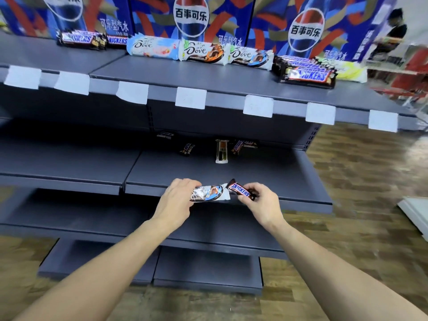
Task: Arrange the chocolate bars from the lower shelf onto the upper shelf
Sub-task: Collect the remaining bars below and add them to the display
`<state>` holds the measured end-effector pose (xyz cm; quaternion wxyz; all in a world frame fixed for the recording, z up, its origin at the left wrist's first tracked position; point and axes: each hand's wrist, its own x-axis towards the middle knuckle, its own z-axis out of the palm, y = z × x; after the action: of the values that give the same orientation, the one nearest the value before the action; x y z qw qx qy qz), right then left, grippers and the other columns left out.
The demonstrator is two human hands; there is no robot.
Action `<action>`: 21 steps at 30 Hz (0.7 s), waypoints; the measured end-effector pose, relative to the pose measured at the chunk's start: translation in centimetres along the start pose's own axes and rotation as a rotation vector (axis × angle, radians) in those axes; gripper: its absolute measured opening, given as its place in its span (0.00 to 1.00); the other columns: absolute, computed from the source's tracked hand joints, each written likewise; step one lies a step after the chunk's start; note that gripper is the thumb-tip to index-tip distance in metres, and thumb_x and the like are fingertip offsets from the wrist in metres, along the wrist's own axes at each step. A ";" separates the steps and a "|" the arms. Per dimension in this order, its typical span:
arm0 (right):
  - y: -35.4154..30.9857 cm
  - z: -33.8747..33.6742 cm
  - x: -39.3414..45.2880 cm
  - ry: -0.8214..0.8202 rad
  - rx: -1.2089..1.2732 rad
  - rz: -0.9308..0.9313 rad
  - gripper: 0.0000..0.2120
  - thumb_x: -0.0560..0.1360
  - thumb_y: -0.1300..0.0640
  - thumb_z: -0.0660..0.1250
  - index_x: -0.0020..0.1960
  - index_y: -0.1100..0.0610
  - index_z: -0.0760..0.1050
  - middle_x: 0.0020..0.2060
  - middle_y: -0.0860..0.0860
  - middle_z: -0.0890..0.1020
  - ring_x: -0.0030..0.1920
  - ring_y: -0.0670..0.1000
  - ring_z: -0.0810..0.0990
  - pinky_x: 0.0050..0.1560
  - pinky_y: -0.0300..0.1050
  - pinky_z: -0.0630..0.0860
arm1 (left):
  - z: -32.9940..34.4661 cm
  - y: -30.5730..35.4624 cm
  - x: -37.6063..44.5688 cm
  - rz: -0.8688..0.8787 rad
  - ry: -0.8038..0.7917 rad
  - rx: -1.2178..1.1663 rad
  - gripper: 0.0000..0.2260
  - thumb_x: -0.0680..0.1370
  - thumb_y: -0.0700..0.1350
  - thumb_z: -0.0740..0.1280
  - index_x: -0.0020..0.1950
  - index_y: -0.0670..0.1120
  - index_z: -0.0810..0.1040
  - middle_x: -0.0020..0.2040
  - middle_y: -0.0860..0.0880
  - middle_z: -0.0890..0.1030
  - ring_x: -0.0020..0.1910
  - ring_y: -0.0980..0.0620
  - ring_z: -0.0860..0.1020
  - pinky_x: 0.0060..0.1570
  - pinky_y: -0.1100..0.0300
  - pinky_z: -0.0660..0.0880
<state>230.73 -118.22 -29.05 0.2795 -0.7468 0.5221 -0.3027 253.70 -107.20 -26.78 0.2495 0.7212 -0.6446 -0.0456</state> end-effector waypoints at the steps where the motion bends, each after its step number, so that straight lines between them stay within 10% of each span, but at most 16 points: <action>1: -0.3 -0.9 -0.7 0.005 -0.003 -0.028 0.11 0.71 0.52 0.75 0.52 0.48 0.79 0.47 0.42 0.81 0.47 0.42 0.79 0.49 0.39 0.75 | -0.5 0.8 -0.7 0.027 0.007 0.007 0.23 0.74 0.37 0.69 0.66 0.53 0.71 0.61 0.56 0.74 0.62 0.55 0.67 0.58 0.55 0.72; 21: -15.2 -16.7 -4.0 0.172 -0.115 -0.441 0.14 0.69 0.57 0.76 0.54 0.50 0.81 0.46 0.42 0.81 0.43 0.43 0.74 0.49 0.37 0.70 | -18.3 10.7 -5.4 0.305 0.292 0.145 0.24 0.72 0.36 0.69 0.66 0.51 0.72 0.59 0.55 0.75 0.61 0.53 0.69 0.57 0.54 0.74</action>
<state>226.53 -111.52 -7.51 0.1181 -0.8289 0.3848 -0.3885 250.21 -97.00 -7.69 0.2918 0.6304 -0.7048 0.1440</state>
